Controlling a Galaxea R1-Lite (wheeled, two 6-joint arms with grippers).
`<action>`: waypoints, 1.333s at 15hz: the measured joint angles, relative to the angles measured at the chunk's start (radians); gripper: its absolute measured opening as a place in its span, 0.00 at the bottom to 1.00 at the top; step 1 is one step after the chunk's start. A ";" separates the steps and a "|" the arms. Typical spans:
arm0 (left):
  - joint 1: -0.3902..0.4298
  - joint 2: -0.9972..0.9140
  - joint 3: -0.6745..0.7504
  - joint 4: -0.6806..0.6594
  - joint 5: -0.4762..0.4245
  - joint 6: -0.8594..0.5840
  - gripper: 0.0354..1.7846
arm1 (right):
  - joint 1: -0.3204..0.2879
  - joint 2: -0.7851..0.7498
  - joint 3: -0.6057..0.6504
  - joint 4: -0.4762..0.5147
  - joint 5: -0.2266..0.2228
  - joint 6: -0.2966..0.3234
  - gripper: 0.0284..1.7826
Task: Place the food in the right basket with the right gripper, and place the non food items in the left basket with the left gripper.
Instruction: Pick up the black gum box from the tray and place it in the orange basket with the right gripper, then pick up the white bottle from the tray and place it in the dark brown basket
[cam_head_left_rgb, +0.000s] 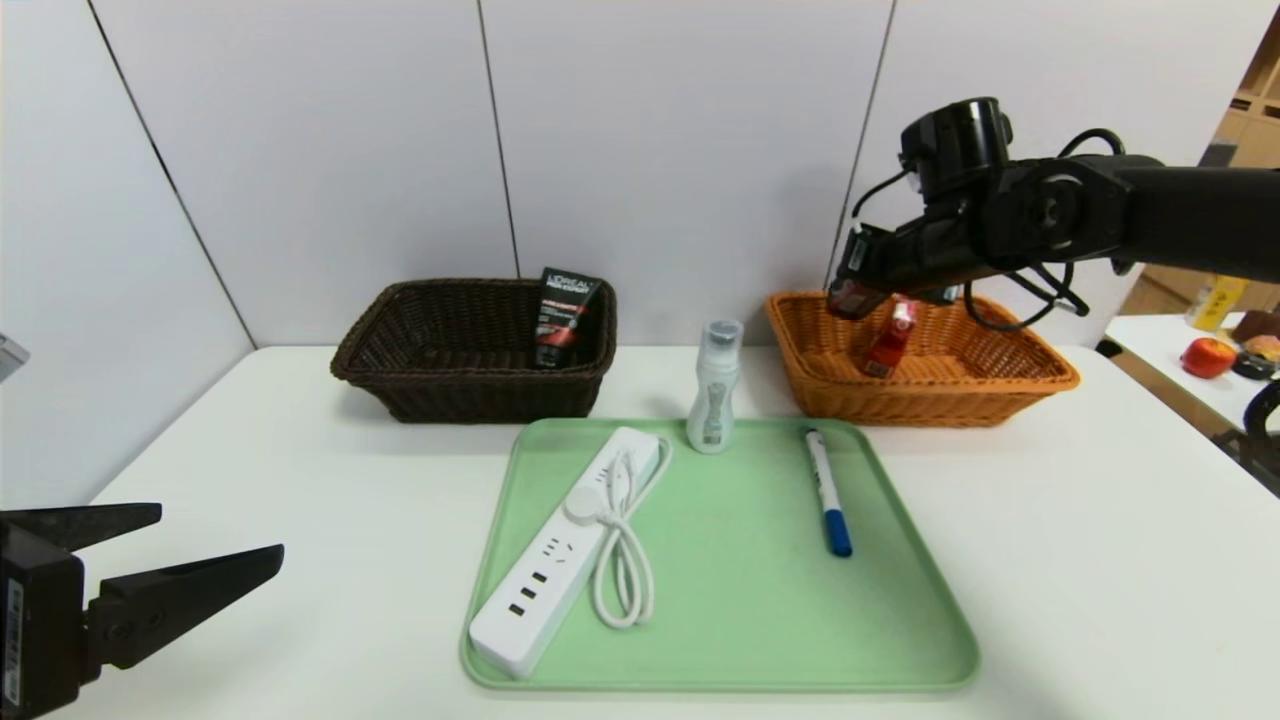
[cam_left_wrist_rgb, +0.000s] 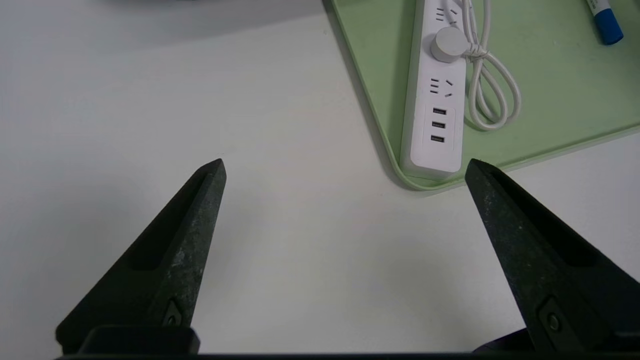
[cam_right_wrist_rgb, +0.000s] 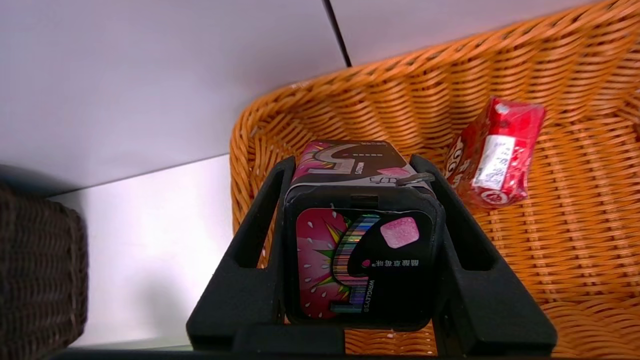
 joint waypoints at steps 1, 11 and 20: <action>0.000 0.000 0.001 0.000 0.000 0.001 0.94 | 0.000 0.009 0.000 0.002 0.000 0.001 0.41; 0.000 -0.016 0.017 0.002 0.000 -0.001 0.94 | 0.001 0.025 0.018 0.006 0.000 0.000 0.68; 0.000 -0.020 -0.003 -0.012 0.000 -0.001 0.94 | 0.099 -0.280 0.049 0.276 0.017 0.005 0.87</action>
